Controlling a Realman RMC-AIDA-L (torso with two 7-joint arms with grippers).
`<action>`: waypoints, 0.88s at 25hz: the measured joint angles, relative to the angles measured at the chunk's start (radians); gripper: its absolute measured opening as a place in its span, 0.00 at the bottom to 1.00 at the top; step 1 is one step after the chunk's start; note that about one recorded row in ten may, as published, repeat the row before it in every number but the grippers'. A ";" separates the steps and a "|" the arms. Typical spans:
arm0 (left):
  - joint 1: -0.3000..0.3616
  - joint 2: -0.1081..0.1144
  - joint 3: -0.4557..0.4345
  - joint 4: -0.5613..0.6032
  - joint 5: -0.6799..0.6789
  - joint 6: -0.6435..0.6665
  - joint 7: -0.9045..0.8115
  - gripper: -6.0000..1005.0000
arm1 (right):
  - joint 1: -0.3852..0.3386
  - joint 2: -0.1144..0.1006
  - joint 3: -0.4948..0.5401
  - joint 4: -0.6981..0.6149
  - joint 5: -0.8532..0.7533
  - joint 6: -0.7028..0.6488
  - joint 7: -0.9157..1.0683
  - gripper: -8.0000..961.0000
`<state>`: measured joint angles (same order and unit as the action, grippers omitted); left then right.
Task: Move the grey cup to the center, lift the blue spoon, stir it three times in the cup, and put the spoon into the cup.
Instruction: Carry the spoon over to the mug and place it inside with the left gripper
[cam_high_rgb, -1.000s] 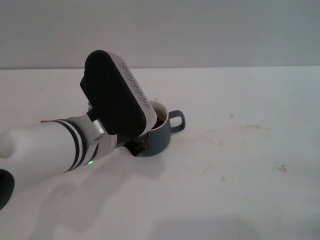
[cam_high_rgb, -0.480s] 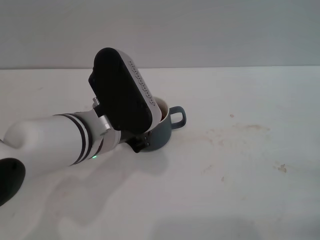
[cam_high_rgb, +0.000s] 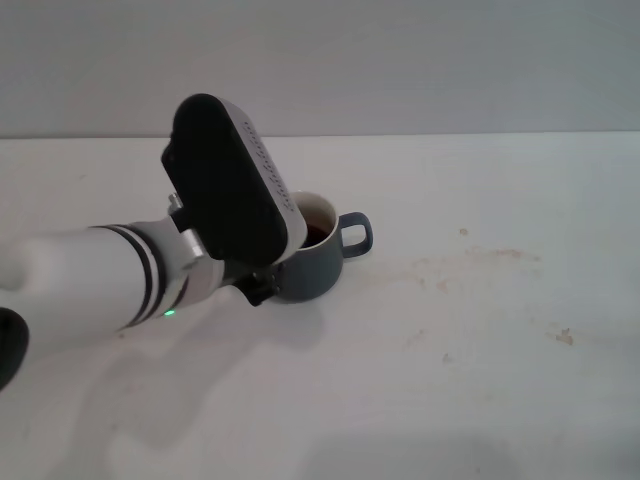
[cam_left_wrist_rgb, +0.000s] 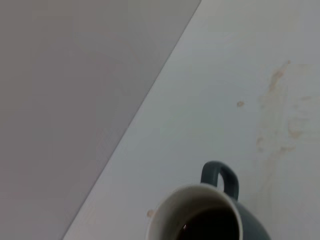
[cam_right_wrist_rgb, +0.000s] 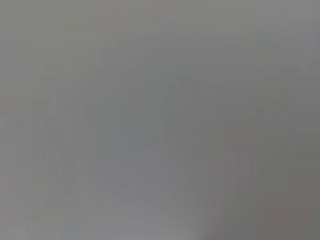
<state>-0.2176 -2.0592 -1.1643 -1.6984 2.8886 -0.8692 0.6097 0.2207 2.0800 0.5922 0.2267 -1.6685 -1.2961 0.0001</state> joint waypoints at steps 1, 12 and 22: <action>0.001 0.000 -0.014 -0.005 0.000 -0.009 0.005 0.15 | 0.000 0.000 0.000 0.000 0.000 0.000 0.000 0.01; -0.027 0.000 -0.039 0.002 0.000 -0.010 0.024 0.15 | 0.002 0.002 0.000 0.005 0.000 0.003 -0.001 0.01; -0.054 -0.004 -0.009 -0.006 0.000 -0.011 0.034 0.15 | 0.005 0.003 -0.002 0.010 0.000 0.004 -0.001 0.01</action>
<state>-0.2719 -2.0628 -1.1730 -1.7043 2.8886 -0.8803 0.6435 0.2254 2.0829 0.5904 0.2363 -1.6688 -1.2921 -0.0008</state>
